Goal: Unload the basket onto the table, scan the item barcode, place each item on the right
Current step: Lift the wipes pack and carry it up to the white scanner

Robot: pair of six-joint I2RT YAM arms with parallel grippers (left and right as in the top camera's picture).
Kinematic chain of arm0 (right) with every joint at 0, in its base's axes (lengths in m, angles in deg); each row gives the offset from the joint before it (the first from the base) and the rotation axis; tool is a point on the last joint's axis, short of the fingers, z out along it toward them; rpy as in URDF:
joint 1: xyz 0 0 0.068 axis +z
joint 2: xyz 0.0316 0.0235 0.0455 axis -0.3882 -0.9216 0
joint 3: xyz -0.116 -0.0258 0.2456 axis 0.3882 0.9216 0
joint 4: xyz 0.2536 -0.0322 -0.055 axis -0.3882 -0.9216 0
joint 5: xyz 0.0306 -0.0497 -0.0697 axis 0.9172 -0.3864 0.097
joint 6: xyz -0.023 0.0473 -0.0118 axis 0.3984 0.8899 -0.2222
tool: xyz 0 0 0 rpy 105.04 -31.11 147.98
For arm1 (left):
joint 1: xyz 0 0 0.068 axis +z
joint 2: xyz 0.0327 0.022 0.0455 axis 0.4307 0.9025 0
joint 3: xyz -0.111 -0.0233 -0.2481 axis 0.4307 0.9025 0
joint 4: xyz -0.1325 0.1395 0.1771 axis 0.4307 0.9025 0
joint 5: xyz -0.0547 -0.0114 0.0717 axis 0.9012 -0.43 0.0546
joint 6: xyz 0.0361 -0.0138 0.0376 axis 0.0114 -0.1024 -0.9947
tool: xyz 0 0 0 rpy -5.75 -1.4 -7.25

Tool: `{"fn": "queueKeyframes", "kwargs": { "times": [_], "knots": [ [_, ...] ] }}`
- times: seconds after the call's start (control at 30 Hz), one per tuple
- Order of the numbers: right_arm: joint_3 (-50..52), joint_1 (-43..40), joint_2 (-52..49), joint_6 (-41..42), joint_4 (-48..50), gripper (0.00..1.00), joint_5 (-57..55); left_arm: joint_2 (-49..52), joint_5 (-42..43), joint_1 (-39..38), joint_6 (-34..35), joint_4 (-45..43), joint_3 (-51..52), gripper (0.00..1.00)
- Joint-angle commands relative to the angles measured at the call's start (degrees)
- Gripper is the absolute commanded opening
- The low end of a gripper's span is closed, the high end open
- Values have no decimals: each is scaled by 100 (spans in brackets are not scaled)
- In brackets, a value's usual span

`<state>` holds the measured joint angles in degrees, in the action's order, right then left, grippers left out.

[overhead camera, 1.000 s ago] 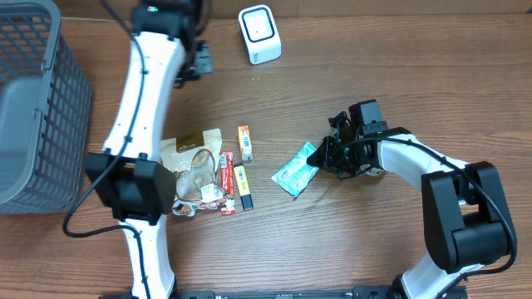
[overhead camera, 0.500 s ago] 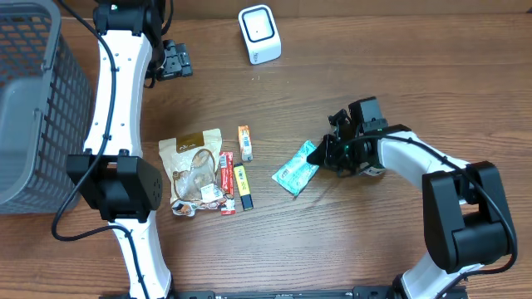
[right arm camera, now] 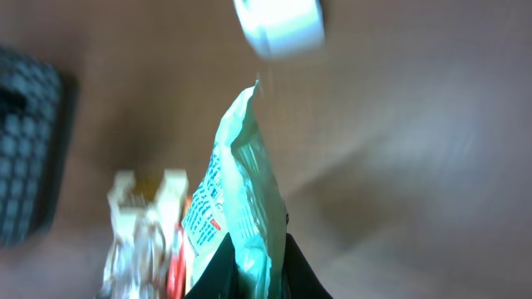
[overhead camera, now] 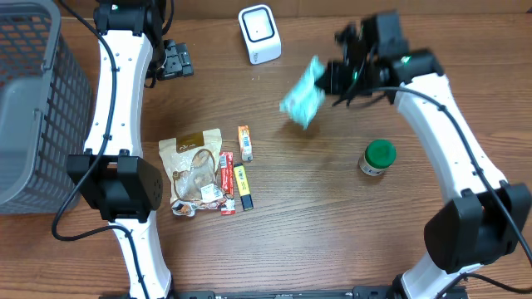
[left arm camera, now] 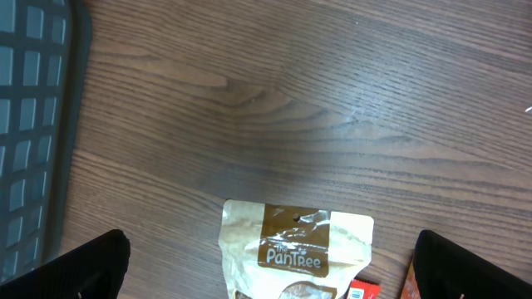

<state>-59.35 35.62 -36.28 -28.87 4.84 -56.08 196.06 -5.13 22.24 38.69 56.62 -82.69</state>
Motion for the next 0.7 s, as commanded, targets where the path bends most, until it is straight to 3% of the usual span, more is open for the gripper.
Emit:
{"fn": "queueKeyframes", "kwargs": {
  "times": [0.0,0.33,0.67],
  "knots": [
    [-894,120,221,-372,138,3,-544,-46,-76,11,-129,-4,-4,100],
    [-1263,715,81,-2118,1661,3,-1792,-46,-76,11,-129,-4,-4,100],
    [-1261,1095,-953,-3038,2907,4,-2953,-46,-76,11,-129,-4,-4,100]
  ]
}}
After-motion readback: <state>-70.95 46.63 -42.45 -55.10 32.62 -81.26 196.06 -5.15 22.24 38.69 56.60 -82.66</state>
